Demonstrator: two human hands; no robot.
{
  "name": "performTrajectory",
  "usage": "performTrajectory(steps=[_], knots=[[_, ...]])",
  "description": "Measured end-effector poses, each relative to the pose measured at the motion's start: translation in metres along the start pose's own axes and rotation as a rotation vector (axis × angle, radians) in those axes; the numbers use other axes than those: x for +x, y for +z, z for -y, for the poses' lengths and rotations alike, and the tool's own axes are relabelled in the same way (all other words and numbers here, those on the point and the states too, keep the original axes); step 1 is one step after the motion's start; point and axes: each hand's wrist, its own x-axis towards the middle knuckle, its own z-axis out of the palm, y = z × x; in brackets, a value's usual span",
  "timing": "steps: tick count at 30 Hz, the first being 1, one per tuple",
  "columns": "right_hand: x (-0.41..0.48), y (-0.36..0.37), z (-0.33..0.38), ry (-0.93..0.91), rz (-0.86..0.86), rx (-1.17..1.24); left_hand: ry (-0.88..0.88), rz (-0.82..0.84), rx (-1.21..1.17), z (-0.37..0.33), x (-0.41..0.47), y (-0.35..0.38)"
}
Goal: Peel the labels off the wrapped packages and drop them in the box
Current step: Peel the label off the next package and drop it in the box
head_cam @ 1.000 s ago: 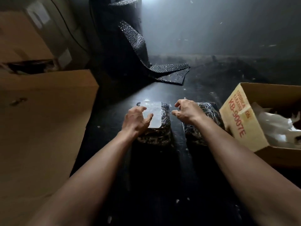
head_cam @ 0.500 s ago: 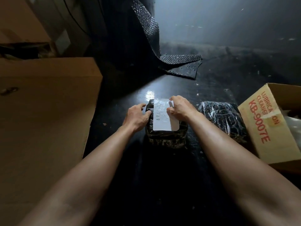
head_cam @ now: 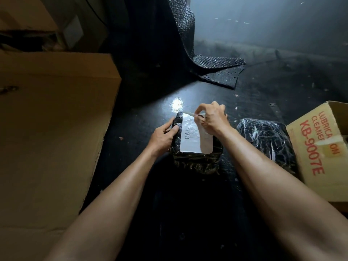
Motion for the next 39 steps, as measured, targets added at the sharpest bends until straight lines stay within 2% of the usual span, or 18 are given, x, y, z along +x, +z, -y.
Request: performTrajectory(steps=[15, 21, 28, 34, 39], knots=[[-0.015, 0.014, -0.012, -0.203, -0.222, 0.14, -0.016, -0.068, -0.128, 0.004, 0.005, 0.008], [-0.017, 0.014, -0.015, -0.219, -0.206, 0.194, -0.055, -0.068, -0.199, -0.003, -0.001, 0.01], [-0.021, 0.013, -0.018, -0.263, -0.185, 0.141, -0.076, -0.076, -0.229, -0.004, 0.001, 0.01], [-0.028, 0.012, -0.021, -0.233, -0.215, 0.261, -0.037, -0.098, -0.157, -0.003, 0.0, 0.011], [-0.036, 0.009, -0.019, -0.224, -0.217, 0.27, -0.026, -0.128, -0.112, -0.001, 0.001, 0.012]])
